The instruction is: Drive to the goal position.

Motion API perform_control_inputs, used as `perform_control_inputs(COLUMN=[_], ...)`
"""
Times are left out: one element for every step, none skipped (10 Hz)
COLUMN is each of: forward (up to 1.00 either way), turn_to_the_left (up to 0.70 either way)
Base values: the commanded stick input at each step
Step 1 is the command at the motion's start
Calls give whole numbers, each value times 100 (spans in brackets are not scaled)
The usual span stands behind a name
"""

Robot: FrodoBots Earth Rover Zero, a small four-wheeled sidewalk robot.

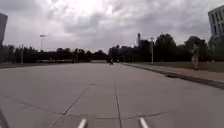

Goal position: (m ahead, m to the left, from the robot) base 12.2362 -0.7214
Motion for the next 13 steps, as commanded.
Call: perform_control_inputs(forward=[70,70,70,70,70,70,70,70,70,70,70,70,70], turn_to_the_left=[0,0,0,0,0,0,0,0,0,0,0,0,0])
